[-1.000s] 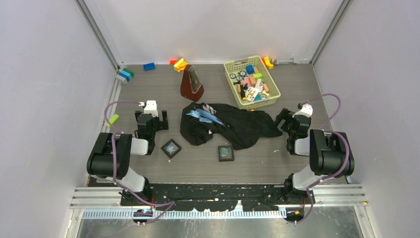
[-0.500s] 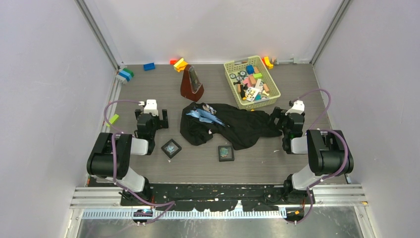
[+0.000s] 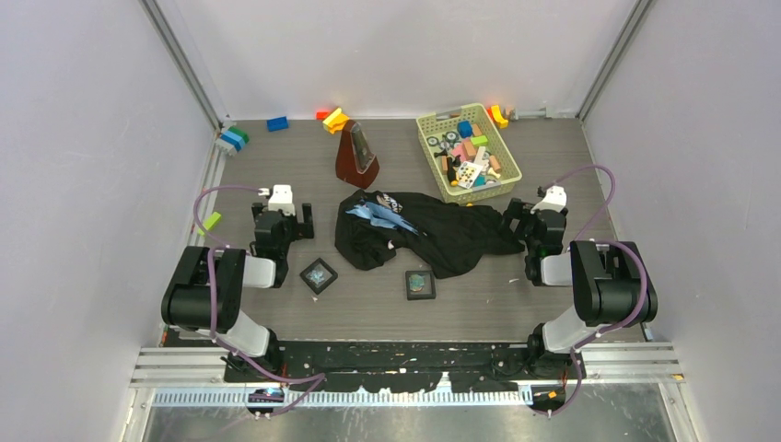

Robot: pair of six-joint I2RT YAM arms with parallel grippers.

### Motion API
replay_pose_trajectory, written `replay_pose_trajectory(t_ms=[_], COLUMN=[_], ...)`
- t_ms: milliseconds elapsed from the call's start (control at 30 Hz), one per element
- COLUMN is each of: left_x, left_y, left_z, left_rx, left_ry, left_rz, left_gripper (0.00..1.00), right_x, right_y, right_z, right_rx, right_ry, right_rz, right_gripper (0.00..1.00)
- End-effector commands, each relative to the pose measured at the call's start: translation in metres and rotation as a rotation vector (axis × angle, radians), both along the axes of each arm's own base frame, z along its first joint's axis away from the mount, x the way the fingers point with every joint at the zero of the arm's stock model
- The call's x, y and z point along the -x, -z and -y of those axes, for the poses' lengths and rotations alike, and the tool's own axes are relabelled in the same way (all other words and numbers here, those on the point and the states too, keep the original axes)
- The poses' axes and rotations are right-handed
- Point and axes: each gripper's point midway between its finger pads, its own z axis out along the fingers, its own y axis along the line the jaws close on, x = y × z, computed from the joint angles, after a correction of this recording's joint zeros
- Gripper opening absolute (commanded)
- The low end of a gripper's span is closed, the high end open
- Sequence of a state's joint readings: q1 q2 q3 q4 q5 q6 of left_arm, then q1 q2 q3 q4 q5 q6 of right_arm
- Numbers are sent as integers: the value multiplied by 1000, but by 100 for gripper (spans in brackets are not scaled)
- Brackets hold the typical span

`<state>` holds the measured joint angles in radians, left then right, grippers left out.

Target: Remove the brooch from the garment

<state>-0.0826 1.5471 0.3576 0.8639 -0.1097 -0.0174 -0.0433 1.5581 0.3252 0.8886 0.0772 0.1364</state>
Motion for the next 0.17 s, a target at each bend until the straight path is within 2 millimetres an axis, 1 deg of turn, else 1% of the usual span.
replay_pose_trajectory(t_ms=[0,133], left_x=[-10,-10], left_y=[-19,-19], left_z=[-1,-1], left_rx=[-6,-6], left_ry=[4,4], left_rz=[75,77], left_gripper=[100,100], right_x=[-14,-14], right_y=[-27,-28], right_z=[7,6], right_rx=[24,25], right_ry=[25,24], right_rz=[105,105], right_gripper=[100,100])
